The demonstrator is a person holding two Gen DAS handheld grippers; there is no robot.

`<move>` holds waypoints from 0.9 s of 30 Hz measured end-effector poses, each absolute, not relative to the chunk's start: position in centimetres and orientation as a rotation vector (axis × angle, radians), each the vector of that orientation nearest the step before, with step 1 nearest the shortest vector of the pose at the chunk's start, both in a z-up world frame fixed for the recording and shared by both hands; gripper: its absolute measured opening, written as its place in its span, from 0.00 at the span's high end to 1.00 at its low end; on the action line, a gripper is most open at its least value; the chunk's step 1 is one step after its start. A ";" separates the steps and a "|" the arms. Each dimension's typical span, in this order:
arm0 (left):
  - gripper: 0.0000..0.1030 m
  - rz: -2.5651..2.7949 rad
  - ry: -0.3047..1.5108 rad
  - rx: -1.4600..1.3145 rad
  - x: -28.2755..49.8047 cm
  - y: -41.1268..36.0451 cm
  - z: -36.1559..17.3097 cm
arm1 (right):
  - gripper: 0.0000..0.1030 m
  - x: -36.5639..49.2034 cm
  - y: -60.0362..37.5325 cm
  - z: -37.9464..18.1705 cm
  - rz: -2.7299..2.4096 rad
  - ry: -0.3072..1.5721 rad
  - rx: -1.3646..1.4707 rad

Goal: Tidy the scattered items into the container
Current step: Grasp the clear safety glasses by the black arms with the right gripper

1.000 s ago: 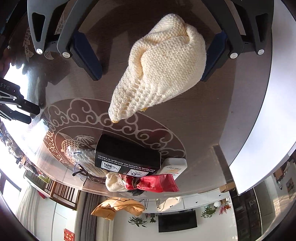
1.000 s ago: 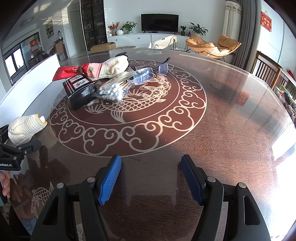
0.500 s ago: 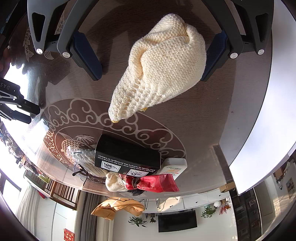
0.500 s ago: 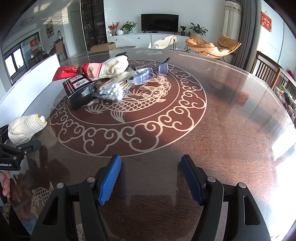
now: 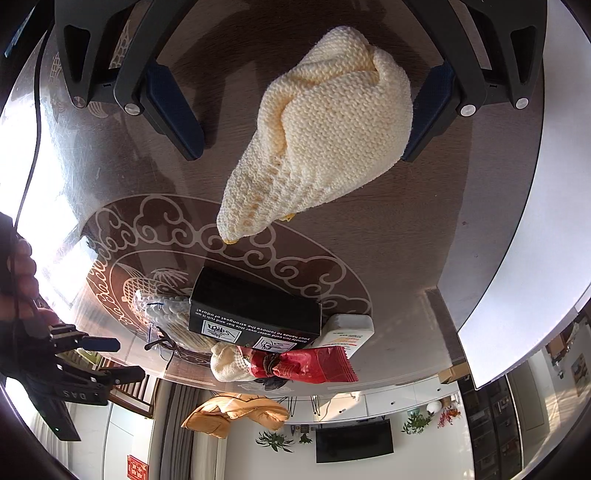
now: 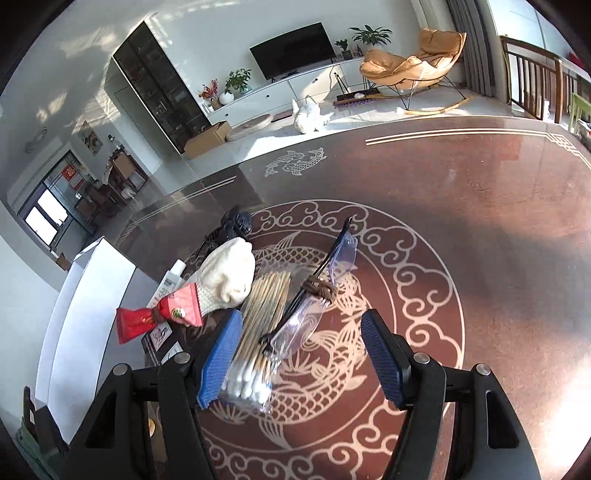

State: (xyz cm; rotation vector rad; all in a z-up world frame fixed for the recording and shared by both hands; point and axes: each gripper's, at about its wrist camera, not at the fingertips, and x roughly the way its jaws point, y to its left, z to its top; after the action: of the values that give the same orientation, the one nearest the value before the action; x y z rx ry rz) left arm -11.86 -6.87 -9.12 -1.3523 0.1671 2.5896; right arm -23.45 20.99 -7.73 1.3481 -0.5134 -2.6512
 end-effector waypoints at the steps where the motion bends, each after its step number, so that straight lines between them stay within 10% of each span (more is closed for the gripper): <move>1: 0.00 2.589 0.167 -1.352 -11.9 -6.9 -9.1 | 0.34 -24.6 21.0 -8.2 -2.663 -0.542 1.389; 7: 0.00 2.590 0.168 -1.353 -11.9 -6.8 -9.1 | 0.34 -27.9 21.6 -11.1 -2.697 -0.687 1.527; 15: 0.00 2.591 0.167 -1.352 -11.9 -6.8 -9.1 | 0.36 -28.7 18.9 -11.3 -2.726 -0.371 1.547; 19: 0.00 2.591 0.167 -1.352 -11.9 -6.8 -9.1 | 0.71 -27.5 18.0 -11.3 -2.721 -0.181 1.528; 27: 0.00 2.591 0.166 -1.352 -11.9 -6.8 -9.1 | 0.71 -20.9 20.9 -10.9 -2.638 -0.154 1.487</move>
State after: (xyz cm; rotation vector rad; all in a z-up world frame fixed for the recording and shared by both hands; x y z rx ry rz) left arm -11.86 -6.80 -9.10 -1.3524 0.1663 2.5911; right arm -20.85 20.88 -10.86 1.4865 -0.1542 -2.6384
